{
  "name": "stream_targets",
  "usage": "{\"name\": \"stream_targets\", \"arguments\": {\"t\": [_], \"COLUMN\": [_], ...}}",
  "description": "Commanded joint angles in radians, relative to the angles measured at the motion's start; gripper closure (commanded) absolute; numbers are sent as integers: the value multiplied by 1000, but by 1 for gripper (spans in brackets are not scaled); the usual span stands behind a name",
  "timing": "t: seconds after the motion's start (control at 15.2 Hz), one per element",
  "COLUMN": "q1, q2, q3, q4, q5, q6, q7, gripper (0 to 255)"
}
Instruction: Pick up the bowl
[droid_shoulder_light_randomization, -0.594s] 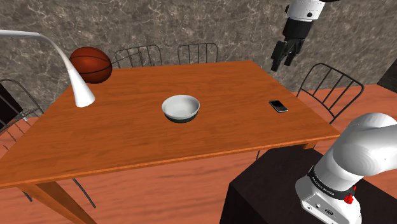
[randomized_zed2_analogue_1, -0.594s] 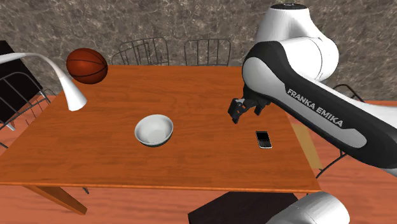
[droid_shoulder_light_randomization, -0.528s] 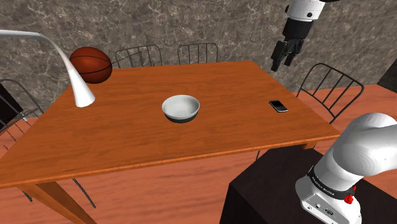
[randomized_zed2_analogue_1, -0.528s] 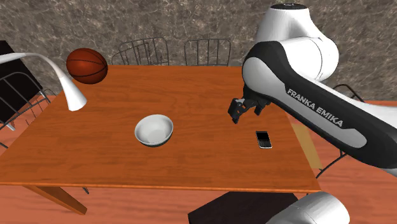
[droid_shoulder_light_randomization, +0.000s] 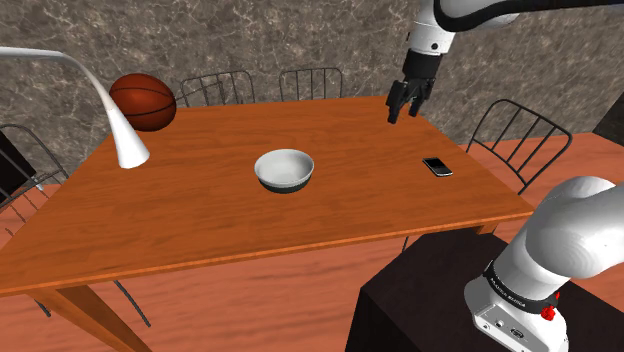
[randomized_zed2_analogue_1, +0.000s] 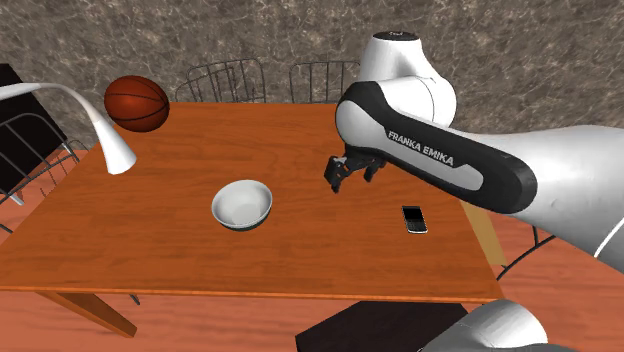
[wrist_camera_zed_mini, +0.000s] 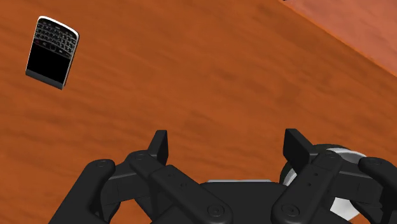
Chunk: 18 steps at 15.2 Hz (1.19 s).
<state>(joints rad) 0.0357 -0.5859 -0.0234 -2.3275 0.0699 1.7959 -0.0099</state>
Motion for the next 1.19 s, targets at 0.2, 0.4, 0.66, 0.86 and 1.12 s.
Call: {"name": "stream_targets", "arguments": {"t": [0.2, 0.4, 0.66, 0.86, 1.12], "q1": [30, 48, 70, 85, 102], "q2": [155, 255, 393, 497, 639], "q3": [15, 25, 39, 50, 65], "q4": [33, 72, 142, 208, 312], "q5": [54, 86, 129, 159, 195], "q6": [125, 189, 260, 303, 346], "q7": [7, 9, 8, 7, 5], "gripper": [0, 0, 0, 0, 0]}}
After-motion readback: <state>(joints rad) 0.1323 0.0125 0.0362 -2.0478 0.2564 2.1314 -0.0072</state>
